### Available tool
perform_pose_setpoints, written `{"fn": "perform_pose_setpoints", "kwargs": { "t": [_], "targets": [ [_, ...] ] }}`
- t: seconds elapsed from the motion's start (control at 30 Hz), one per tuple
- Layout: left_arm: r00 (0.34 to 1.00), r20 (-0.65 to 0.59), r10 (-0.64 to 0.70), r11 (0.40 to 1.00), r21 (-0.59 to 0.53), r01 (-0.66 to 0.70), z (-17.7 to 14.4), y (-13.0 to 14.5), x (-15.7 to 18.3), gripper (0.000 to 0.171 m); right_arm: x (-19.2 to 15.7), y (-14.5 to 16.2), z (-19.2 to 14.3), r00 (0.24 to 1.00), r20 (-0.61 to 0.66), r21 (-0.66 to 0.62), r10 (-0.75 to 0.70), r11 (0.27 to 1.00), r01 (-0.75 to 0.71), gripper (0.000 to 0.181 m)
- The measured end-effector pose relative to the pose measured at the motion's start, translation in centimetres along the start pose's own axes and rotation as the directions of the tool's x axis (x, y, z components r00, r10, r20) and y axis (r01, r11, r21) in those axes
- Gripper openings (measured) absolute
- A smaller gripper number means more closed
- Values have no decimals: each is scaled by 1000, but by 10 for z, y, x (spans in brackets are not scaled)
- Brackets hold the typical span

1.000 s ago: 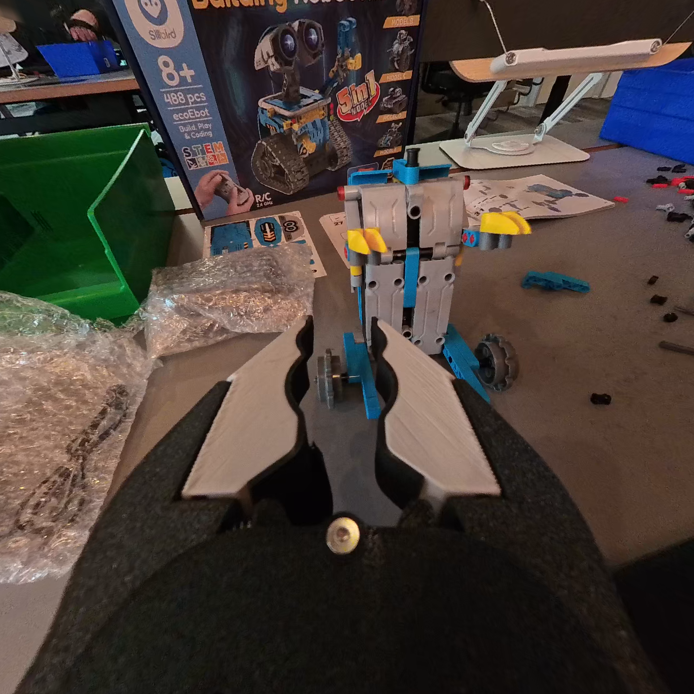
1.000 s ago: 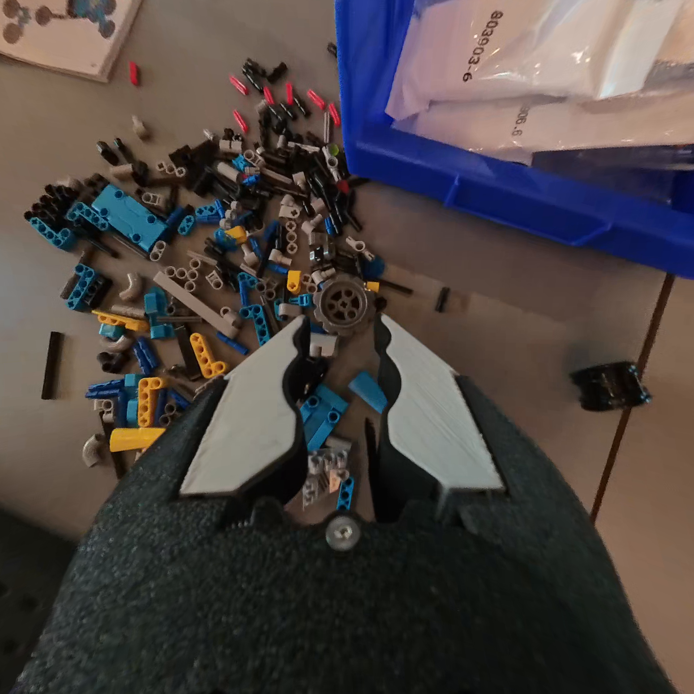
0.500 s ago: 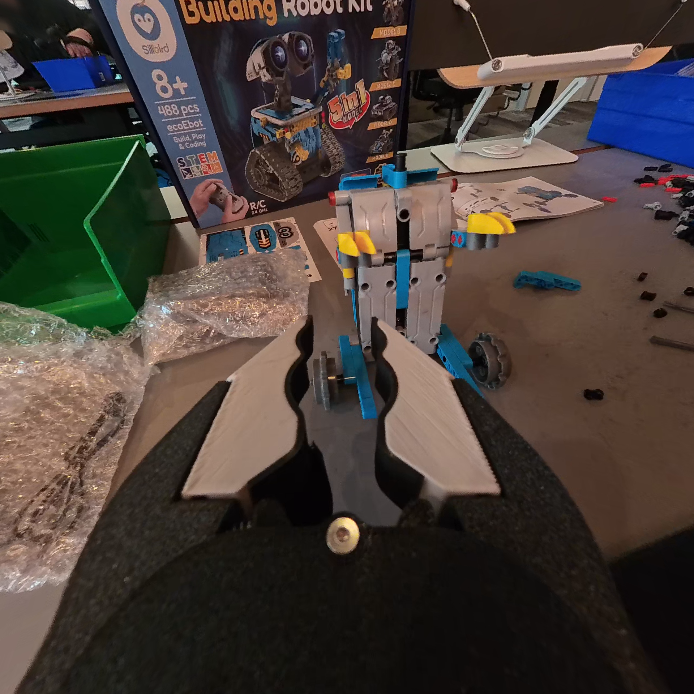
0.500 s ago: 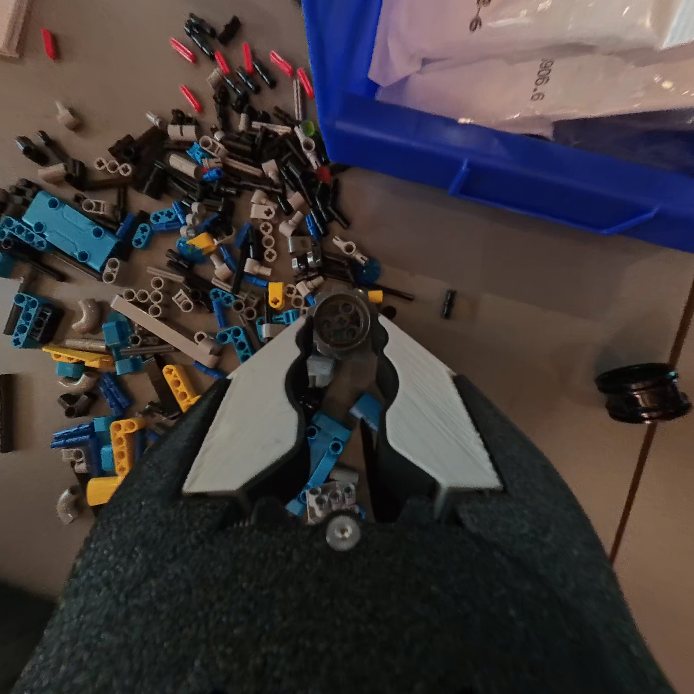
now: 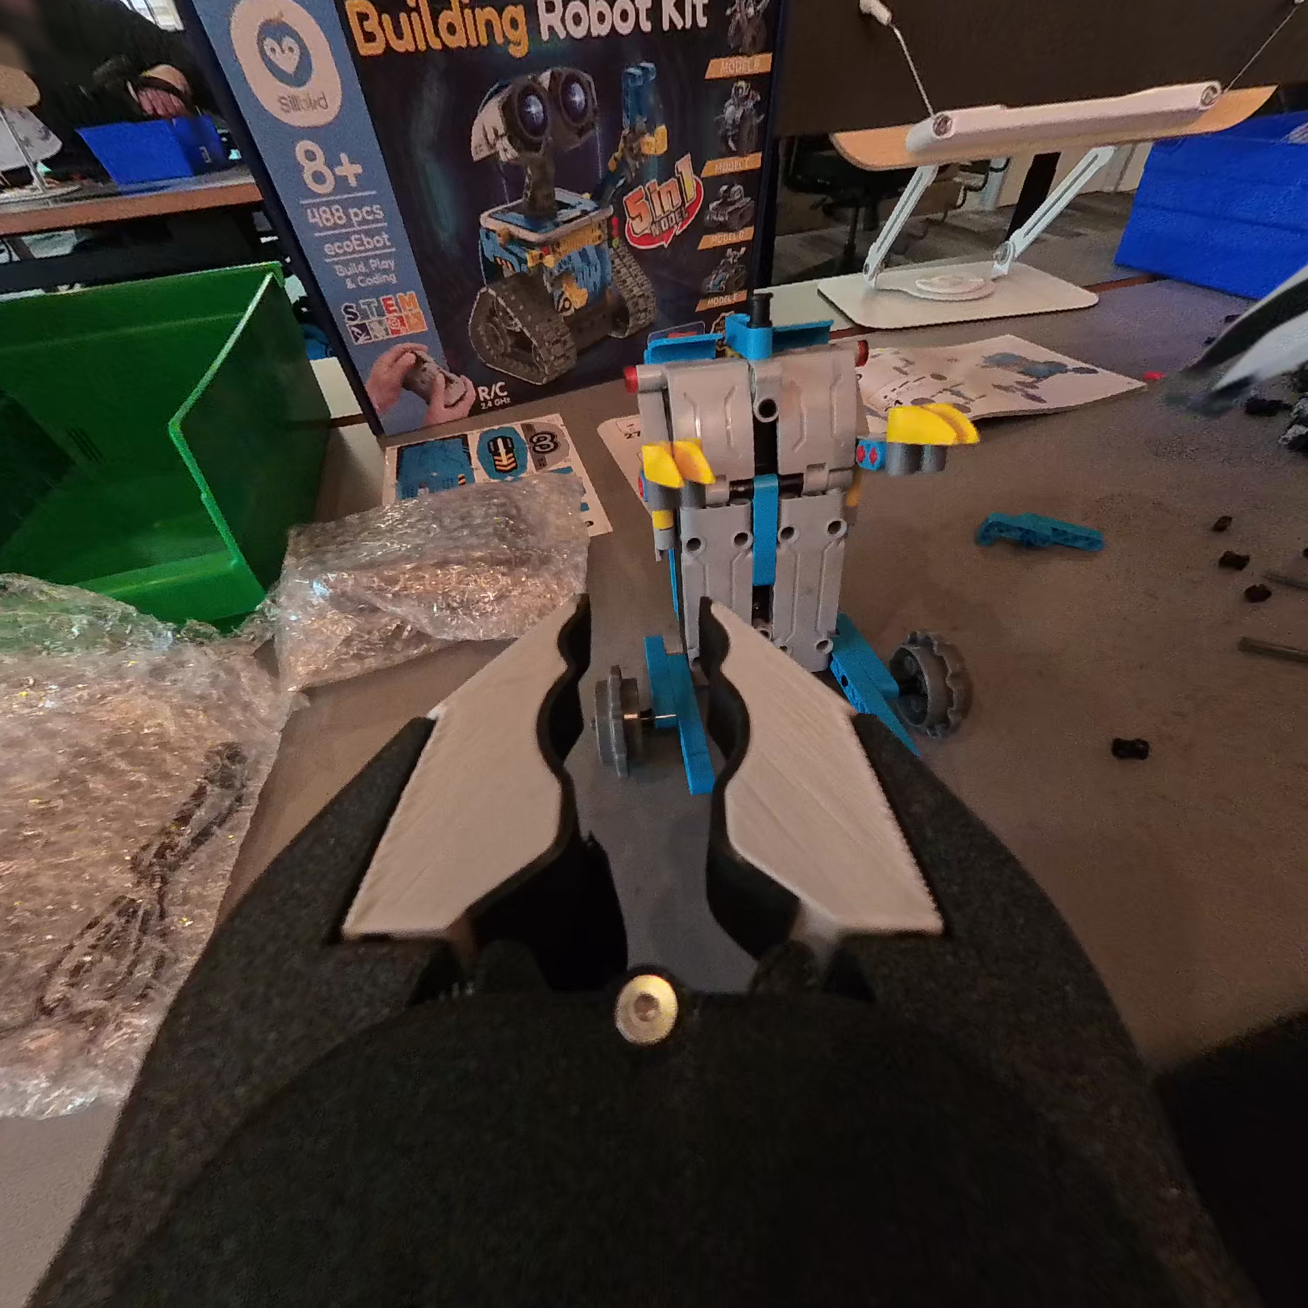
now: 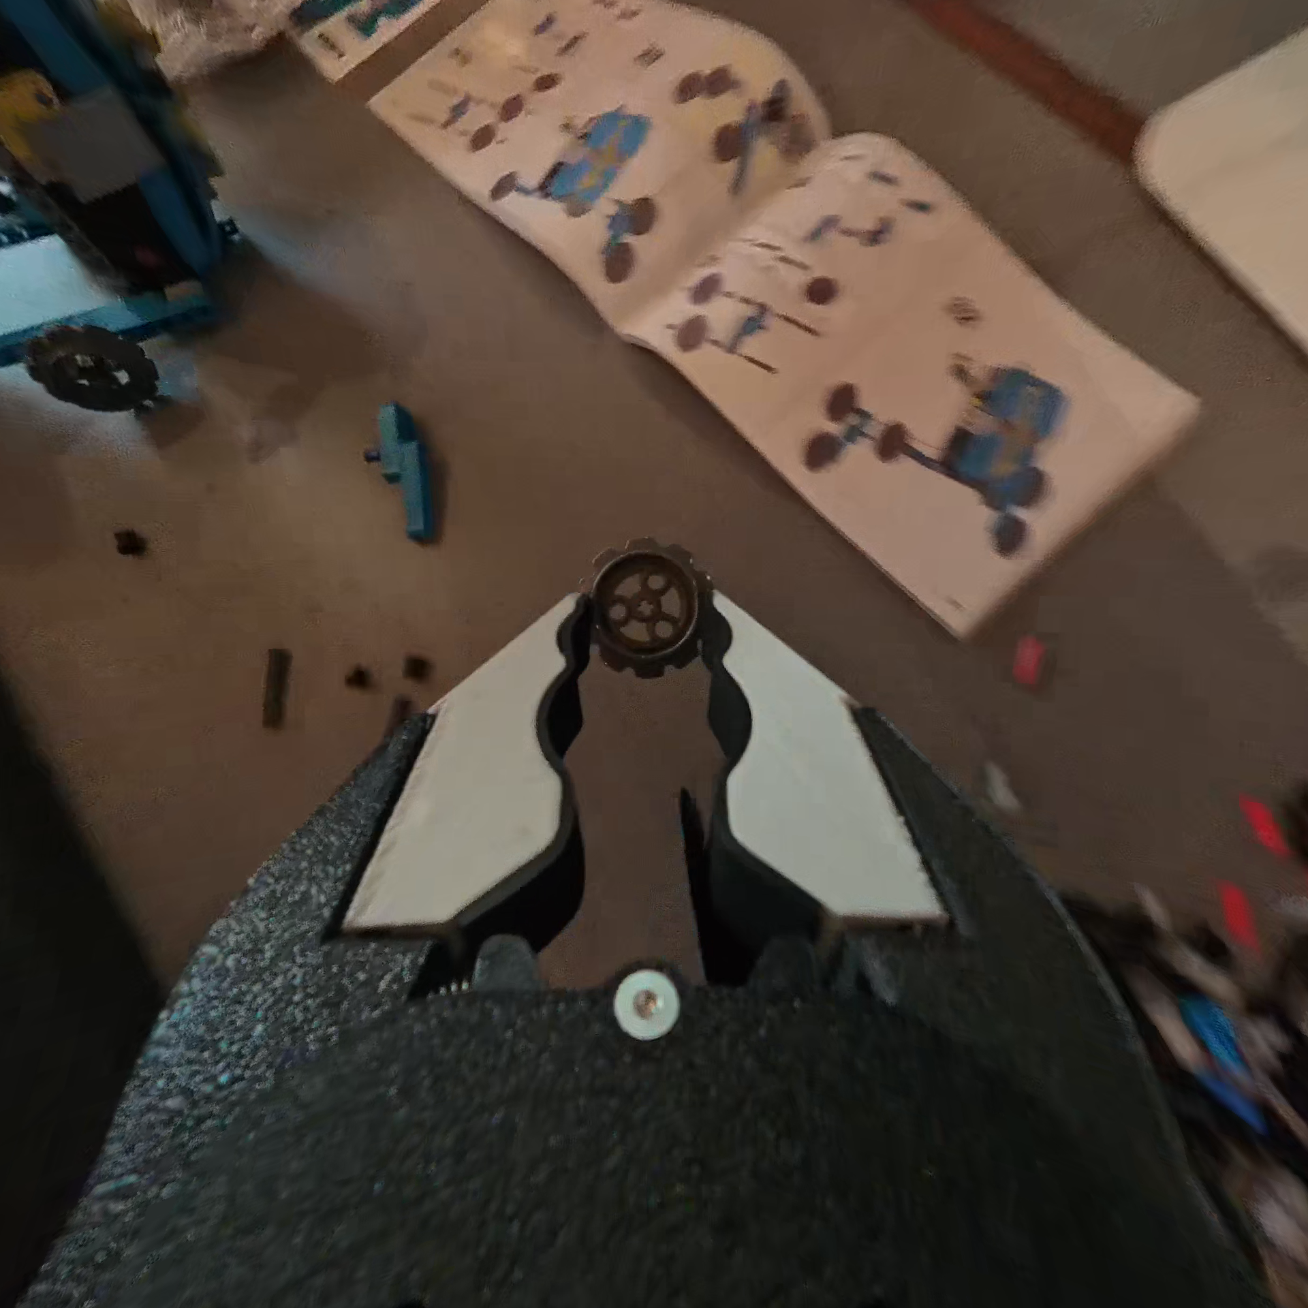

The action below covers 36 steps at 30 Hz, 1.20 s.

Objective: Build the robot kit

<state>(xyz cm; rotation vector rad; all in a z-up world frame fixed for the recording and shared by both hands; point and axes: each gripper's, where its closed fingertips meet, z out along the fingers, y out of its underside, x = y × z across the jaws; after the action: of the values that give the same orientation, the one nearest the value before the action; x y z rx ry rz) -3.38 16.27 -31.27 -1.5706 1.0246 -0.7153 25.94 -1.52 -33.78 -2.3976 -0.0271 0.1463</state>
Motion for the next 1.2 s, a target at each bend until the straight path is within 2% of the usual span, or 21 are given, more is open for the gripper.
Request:
{"fn": "perform_pose_setpoints", "kwargs": {
  "t": [0.07, 0.13, 0.3, 0.33, 0.4, 0.5, 0.57, 0.67, 0.77, 0.8, 0.83, 0.93, 1.03, 1.13, 1.2],
  "targets": [
    [1000, -3, 1, 1000, 5, -1, -1, -1, 1, 30, -15, 0, 35, 999, 34, -65, -35, 997, 38, 31],
    [1000, -9, 10, 1000, 10, -10, -1, -1, 2, 30, -16, 5, 58, 996, -3, -114, -93, 989, 92, 30],
    [999, -19, 44, 999, 10, -43, -1, -1, 7, 30, -20, -2, 63, 998, -21, -95, -62, 994, 60, 33],
    [999, -20, 48, 999, 9, -48, -1, -1, 8, 30, -20, -4, 58, 998, -37, -78, -59, 995, 56, 42],
    [998, -20, 53, 999, 12, -53, -2, -1, 9, 30, -22, -9, 33, 998, -51, -29, -33, 999, 31, 46],
    [998, -21, 59, 998, 20, -59, -3, -2, 10, 30, -20, 0, -39, 994, -97, 97, 53, 994, -44, 47],
    [997, -21, 70, 997, 26, -69, -4, -3, 11, 30, 3, 37, -96, 970, -217, 141, 112, 987, -82, 41],
    [995, -20, 93, 995, 22, -92, -4, -2, 13, 30, 48, 138, -172, 884, -398, 110, 245, 970, -219, 41],
    [994, -19, 110, 994, 3, -110, -1, 1, 15, 30, 71, 236, -222, 790, -506, 67, 347, 929, -365, 44],
    [994, -18, 112, 994, 0, -112, -1, 1, 15, 30, 71, 258, -231, 770, -520, 58, 369, 915, -400, 46],
    [993, -16, 113, 994, 2, -113, -1, 1, 15, 30, 70, 271, -237, 760, -516, 74, 394, 905, -419, 46],
    [994, -9, 107, 994, 12, -107, -2, -1, 13, 30, 68, 282, -236, 761, -452, 143, 466, 879, -455, 46],
    [994, -4, 105, 994, 18, -105, -4, -1, 12, 30, 73, 293, -229, 768, -450, 113, 456, 882, -457, 46],
    [994, 6, 107, 994, 21, -107, -5, -2, 11, 30, 66, 298, -217, 799, -383, 80, 464, 878, -471, 38],
    [994, 14, 109, 994, 23, -109, -7, -2, 10, 30, 62, 297, -214, 823, -365, 73, 436, 894, -442, 4]
  ]
}}
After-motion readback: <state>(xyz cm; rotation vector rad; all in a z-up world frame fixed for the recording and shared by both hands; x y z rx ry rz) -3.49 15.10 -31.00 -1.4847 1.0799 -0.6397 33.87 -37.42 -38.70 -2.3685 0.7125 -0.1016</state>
